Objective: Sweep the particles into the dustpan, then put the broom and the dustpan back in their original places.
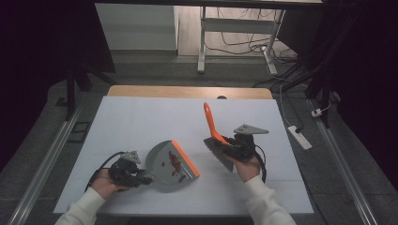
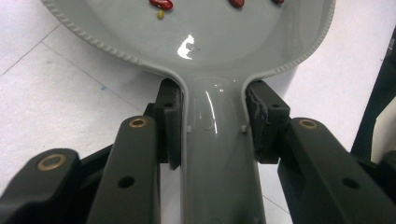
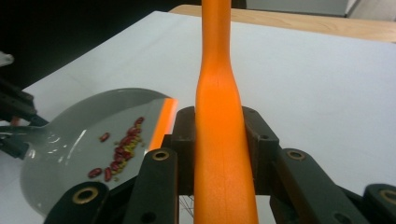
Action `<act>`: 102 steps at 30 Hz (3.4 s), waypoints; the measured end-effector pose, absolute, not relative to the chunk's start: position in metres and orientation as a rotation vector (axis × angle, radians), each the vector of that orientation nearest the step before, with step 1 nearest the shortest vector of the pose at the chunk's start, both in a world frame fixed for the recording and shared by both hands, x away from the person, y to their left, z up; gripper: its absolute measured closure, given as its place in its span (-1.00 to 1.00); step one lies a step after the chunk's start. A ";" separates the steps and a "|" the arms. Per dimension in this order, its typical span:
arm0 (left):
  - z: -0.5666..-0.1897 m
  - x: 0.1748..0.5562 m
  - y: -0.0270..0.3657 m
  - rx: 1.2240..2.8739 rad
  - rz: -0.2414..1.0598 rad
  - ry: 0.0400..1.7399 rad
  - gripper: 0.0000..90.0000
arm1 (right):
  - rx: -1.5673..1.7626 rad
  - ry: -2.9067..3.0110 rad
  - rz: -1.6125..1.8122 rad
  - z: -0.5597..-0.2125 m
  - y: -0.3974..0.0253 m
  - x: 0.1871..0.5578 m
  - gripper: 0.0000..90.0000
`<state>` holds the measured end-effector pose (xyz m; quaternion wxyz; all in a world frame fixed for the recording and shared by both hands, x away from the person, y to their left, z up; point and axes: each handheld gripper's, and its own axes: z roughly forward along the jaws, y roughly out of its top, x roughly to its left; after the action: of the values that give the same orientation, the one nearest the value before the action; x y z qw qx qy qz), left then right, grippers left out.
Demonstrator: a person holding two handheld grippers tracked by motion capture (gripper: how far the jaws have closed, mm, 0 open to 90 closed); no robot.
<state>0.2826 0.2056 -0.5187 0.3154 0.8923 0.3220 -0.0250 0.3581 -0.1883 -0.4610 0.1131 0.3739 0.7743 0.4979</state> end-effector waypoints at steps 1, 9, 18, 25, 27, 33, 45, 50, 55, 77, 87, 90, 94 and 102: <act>-0.519 0.282 0.206 2.351 -0.063 0.849 0.37 | 1.099 2.273 1.449 -0.462 -0.191 0.359 0.55; -0.518 0.282 0.206 2.340 -0.043 0.859 0.37 | 1.074 2.296 1.387 -0.465 -0.196 0.359 0.55; -0.513 0.280 0.211 2.274 0.016 0.916 0.37 | 1.037 2.317 1.353 -0.466 -0.201 0.355 0.55; -0.507 0.276 0.225 2.162 0.049 1.006 0.37 | 1.040 2.305 1.354 -0.465 -0.214 0.351 0.55; -0.505 0.275 0.229 2.131 0.067 1.039 0.37 | 1.036 2.304 1.358 -0.464 -0.218 0.350 0.55; -0.504 0.271 0.236 2.015 0.116 1.144 0.37 | 1.008 2.311 1.335 -0.465 -0.230 0.344 0.55; -0.508 0.259 0.242 1.925 0.172 1.287 0.37 | 0.993 2.328 1.327 -0.471 -0.257 0.329 0.55; -0.510 0.255 0.243 1.899 0.208 1.345 0.36 | 0.975 2.360 1.350 -0.474 -0.261 0.324 0.55; -0.510 0.252 0.244 1.870 0.226 1.384 0.36 | 0.972 2.373 1.353 -0.473 -0.263 0.320 0.55; -0.513 0.249 0.236 1.842 0.258 1.448 0.36 | 0.989 2.436 1.321 -0.476 -0.258 0.311 0.55; -0.520 0.250 0.236 1.806 0.284 1.536 0.36 | 1.000 2.439 1.317 -0.476 -0.261 0.309 0.55; -0.522 0.251 0.237 1.801 0.289 1.552 0.36 | 1.003 2.442 1.309 -0.477 -0.261 0.309 0.55; -0.525 0.253 0.239 1.779 0.287 1.581 0.36 | 1.014 2.444 1.305 -0.478 -0.263 0.309 0.55; -0.530 0.257 0.241 1.753 0.287 1.628 0.36 | 1.067 2.463 1.274 -0.483 -0.266 0.313 0.55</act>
<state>0.2566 0.2405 -0.5300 0.3578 0.6794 0.6309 0.1112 0.3128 -0.2655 -0.4834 0.0853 0.3577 0.8260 0.4272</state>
